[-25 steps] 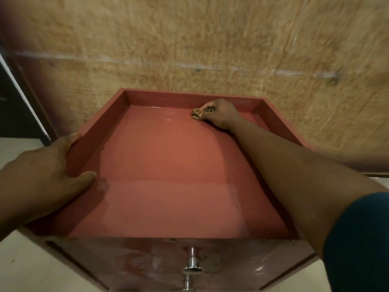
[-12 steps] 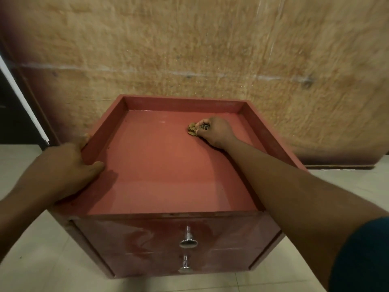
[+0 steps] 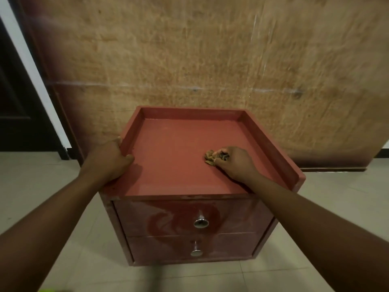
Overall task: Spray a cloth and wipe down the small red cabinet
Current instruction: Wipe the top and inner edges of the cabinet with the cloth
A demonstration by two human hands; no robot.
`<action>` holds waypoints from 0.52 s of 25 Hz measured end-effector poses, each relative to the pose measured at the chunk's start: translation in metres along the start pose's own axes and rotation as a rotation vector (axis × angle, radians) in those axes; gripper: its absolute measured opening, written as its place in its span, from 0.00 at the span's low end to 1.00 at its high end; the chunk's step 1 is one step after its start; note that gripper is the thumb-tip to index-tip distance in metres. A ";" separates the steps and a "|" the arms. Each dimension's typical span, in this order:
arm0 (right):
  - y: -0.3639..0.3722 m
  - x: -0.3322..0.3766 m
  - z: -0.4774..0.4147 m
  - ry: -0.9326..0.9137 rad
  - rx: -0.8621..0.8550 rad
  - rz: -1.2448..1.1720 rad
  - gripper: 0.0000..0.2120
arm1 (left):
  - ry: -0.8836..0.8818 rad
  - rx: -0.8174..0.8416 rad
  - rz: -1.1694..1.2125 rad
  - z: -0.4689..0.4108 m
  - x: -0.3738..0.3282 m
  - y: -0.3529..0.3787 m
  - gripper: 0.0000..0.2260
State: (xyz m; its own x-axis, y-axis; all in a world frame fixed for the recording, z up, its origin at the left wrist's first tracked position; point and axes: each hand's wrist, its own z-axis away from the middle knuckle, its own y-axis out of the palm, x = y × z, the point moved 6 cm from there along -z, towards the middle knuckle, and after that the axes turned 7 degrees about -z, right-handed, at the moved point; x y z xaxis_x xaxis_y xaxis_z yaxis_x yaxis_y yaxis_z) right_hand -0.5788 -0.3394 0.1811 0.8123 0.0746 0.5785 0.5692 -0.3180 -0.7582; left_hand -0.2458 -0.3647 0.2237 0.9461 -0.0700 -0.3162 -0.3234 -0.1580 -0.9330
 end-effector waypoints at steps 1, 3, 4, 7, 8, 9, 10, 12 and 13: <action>-0.002 0.001 0.010 -0.003 -0.002 -0.001 0.11 | 0.006 -0.005 0.003 0.001 -0.001 0.000 0.21; -0.005 0.003 0.028 -0.010 0.002 -0.009 0.11 | 0.005 -0.010 0.014 0.002 0.000 0.001 0.22; -0.007 0.004 0.037 -0.015 0.000 -0.006 0.11 | 0.002 -0.014 0.022 0.003 0.001 0.000 0.22; -0.011 0.005 0.058 -0.020 -0.004 -0.002 0.12 | 0.013 -0.028 0.051 0.007 0.002 -0.002 0.22; -0.012 0.005 0.061 -0.021 -0.006 -0.008 0.12 | 0.014 -0.035 0.061 0.007 0.003 -0.003 0.22; -0.013 0.006 0.063 -0.017 -0.011 -0.013 0.12 | 0.013 -0.039 0.071 0.008 0.003 -0.005 0.22; -0.013 0.007 0.063 -0.008 -0.017 -0.010 0.12 | 0.010 -0.039 0.084 0.009 0.004 -0.005 0.21; -0.015 0.011 0.063 0.016 -0.036 0.011 0.12 | 0.003 -0.046 0.107 0.009 0.003 -0.006 0.21; -0.014 0.013 0.064 0.023 -0.052 0.022 0.13 | 0.001 -0.052 0.113 0.009 0.003 -0.007 0.21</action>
State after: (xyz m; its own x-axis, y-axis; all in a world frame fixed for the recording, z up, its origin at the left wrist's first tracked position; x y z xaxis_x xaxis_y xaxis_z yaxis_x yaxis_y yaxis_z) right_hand -0.5679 -0.2733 0.1806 0.8209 0.0454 0.5693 0.5435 -0.3685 -0.7542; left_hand -0.2407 -0.3553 0.2277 0.9034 -0.0911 -0.4190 -0.4287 -0.2003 -0.8809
